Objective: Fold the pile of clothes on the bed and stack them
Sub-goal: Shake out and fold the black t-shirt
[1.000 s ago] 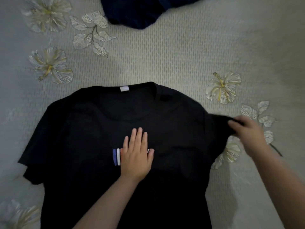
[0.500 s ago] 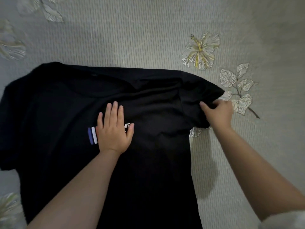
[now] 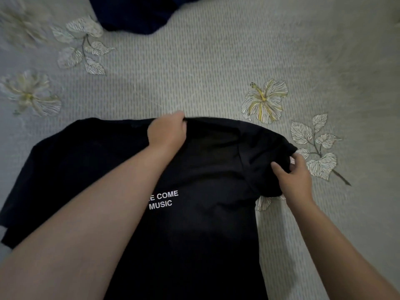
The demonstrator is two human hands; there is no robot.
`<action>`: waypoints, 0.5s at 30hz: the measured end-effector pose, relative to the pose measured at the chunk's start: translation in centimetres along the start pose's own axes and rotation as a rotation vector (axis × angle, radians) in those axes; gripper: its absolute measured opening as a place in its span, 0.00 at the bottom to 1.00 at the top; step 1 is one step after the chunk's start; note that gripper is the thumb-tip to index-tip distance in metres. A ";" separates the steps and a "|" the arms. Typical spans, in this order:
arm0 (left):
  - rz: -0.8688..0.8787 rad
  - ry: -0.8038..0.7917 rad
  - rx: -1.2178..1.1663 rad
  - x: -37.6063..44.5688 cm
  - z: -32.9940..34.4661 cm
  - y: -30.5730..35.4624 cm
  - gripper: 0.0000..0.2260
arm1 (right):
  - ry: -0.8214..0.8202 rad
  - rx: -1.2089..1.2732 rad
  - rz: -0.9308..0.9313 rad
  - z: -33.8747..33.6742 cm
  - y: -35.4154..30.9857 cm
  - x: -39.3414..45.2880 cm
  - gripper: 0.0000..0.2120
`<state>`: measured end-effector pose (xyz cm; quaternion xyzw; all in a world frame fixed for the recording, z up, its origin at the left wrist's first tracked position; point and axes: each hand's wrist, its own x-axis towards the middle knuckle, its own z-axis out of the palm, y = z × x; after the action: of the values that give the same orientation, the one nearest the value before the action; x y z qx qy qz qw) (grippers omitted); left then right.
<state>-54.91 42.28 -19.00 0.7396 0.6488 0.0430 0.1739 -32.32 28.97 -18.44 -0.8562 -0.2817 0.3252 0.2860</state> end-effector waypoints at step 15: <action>0.060 0.103 -0.178 -12.1 1.1 -5.7 0.17 | -0.494 -0.434 -0.900 5.1 -0.2 -9.2 0.28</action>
<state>-61.83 30.84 -19.83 0.7371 0.6279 0.1438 0.2042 -41.88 24.52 -17.83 -0.5889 -0.7387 0.2968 0.1392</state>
